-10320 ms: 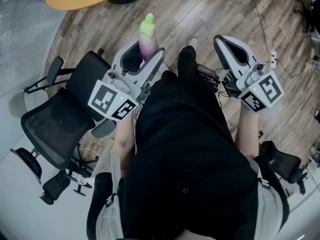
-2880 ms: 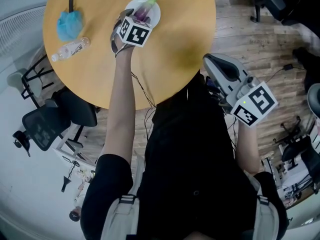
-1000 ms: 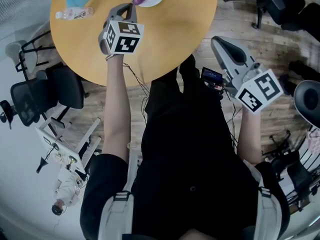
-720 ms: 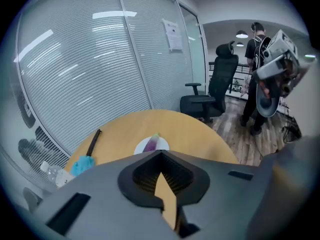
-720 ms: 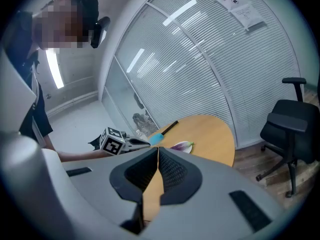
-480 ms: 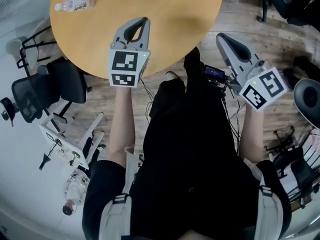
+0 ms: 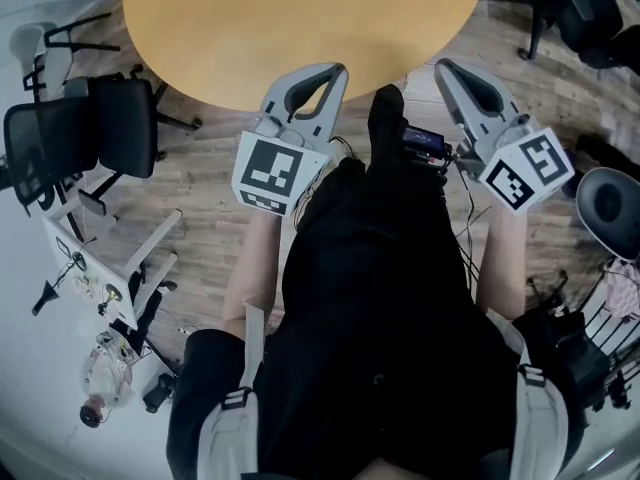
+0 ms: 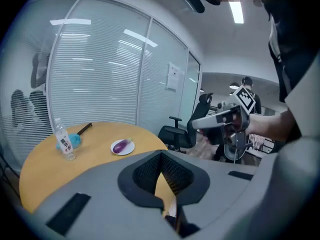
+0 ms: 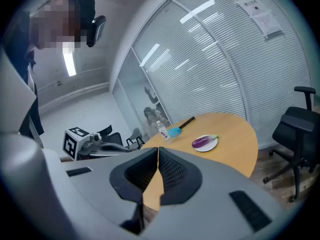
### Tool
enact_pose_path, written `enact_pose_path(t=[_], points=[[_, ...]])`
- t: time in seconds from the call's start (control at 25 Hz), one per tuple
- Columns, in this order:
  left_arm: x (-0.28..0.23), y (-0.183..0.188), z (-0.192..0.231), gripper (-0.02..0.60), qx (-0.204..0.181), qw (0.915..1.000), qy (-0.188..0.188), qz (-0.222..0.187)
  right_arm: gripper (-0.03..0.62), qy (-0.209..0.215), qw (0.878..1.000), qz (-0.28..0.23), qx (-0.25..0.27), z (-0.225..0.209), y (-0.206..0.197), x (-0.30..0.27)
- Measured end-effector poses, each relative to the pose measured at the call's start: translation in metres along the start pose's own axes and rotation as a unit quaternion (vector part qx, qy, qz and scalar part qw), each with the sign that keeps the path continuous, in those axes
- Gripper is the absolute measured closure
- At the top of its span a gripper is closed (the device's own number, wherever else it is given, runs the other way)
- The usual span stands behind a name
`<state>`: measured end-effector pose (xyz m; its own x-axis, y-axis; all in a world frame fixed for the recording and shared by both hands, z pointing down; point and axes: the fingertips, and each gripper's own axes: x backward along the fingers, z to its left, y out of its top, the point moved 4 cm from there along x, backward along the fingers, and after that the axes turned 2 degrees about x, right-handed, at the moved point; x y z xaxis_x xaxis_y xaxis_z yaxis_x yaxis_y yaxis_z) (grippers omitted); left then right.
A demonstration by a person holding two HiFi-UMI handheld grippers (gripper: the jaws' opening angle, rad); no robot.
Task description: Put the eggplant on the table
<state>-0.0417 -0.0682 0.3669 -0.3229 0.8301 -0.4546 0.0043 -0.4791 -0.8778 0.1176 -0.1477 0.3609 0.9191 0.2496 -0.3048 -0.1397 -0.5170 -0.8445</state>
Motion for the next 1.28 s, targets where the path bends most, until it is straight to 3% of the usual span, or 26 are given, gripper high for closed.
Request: enact_pose_path(t=[0.12, 0.32, 0.52, 0.68, 0.84, 1.04, 1.16, 1.28], points=[[0.084, -0.023, -0.002, 0.571, 0.034, 0.9988, 0.014, -0.034, 0.576, 0.021, 0.999, 0.009, 0.025, 0.075, -0.006, -0.017], [0.183, -0.07, -0.01, 0.571, 0.064, 0.9934, 0.069, -0.066, 0.576, 0.056, 0.996, 0.027, 0.059, 0.148, -0.029, -0.018], [0.258, -0.117, -0.021, 0.571, 0.086, 0.9906, 0.07, -0.08, 0.577, 0.026, 0.998, 0.021, 0.055, 0.202, -0.063, 0.003], [0.28, -0.131, -0.038, 0.571, 0.088, 0.9909, 0.047, -0.09, 0.577, 0.01, 0.999, 0.012, 0.051, 0.231, -0.071, 0.026], [0.288, -0.119, -0.053, 0.571, 0.055, 0.9919, 0.029, -0.111, 0.577, 0.011, 0.996, 0.026, 0.089, 0.251, -0.079, 0.047], [0.29, -0.1, -0.048, 0.571, 0.026, 0.9899, 0.056, -0.128, 0.577, 0.018, 0.992, 0.043, 0.114, 0.252, -0.082, 0.058], [0.291, -0.09, -0.045, 0.571, 0.06, 0.987, 0.033, -0.146, 0.577, 0.007, 0.993, 0.034, 0.115, 0.253, -0.078, 0.056], [0.285, -0.082, -0.045, 0.571, 0.113, 0.9801, -0.026, -0.161, 0.577, -0.007, 0.989, 0.016, 0.145, 0.255, -0.069, 0.057]])
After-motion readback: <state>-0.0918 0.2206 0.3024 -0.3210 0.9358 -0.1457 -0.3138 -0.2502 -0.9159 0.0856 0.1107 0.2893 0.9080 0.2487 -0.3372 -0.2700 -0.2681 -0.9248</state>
